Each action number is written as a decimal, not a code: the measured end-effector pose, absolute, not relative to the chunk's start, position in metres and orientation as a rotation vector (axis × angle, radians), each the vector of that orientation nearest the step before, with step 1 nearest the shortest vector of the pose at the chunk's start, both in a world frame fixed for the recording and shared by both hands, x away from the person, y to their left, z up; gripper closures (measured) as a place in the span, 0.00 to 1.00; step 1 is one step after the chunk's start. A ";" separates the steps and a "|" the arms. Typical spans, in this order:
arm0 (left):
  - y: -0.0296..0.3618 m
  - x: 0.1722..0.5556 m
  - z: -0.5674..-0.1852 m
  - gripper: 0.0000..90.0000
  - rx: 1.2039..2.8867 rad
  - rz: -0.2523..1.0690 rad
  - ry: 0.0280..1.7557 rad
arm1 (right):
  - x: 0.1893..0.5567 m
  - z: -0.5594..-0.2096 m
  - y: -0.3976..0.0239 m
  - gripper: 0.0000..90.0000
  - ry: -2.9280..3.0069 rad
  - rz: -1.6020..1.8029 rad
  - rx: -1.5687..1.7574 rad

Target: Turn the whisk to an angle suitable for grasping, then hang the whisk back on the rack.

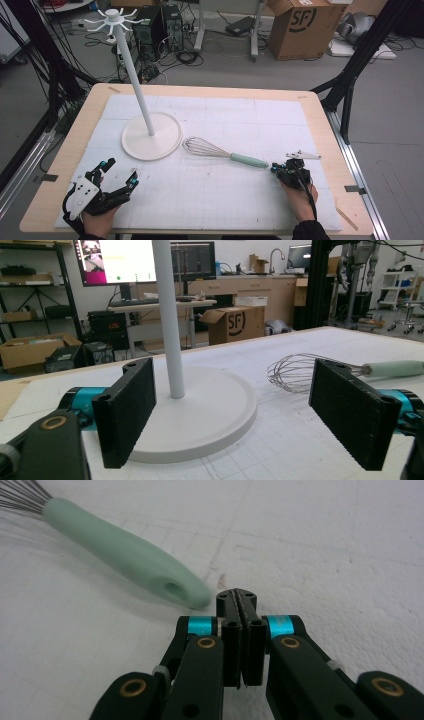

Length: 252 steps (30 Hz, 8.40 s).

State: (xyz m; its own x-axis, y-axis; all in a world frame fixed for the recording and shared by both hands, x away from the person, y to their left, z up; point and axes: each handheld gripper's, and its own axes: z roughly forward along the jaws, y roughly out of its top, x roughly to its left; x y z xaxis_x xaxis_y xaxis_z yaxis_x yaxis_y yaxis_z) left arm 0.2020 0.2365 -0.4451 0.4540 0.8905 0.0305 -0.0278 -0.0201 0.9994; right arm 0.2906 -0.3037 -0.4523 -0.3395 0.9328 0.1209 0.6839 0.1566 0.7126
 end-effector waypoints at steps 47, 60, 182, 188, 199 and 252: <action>0.237 0.202 -0.445 0.22 1.402 0.886 0.827 | 0.308 -0.454 -0.263 0.99 2.120 0.990 1.494; 0.237 0.201 -0.445 0.22 1.402 0.886 0.826 | 0.308 -0.454 -0.259 0.99 2.119 0.986 1.477; 0.232 0.203 -0.447 0.21 1.431 0.882 0.820 | 0.263 -0.431 -0.280 0.37 2.050 1.201 1.364; 0.230 0.204 -0.447 0.21 1.436 0.879 0.816 | 0.254 -0.428 -0.286 0.34 2.020 1.236 1.339; 0.206 0.219 -0.435 0.20 1.506 0.851 0.688 | 0.223 -0.425 -0.311 0.22 1.952 1.323 1.257; -0.005 0.353 -0.412 0.36 2.517 0.226 0.067 | 0.196 -0.418 -0.326 0.17 1.851 1.528 1.155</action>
State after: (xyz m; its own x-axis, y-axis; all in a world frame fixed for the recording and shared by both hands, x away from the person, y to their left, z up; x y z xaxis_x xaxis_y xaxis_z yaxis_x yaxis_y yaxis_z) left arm 0.3533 -0.0052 -0.4119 0.9841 0.0999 0.1466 -0.0032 -0.8162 0.5777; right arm 0.1956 -0.3256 -0.4182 -0.5326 0.8330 0.1497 0.3048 0.0238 0.9521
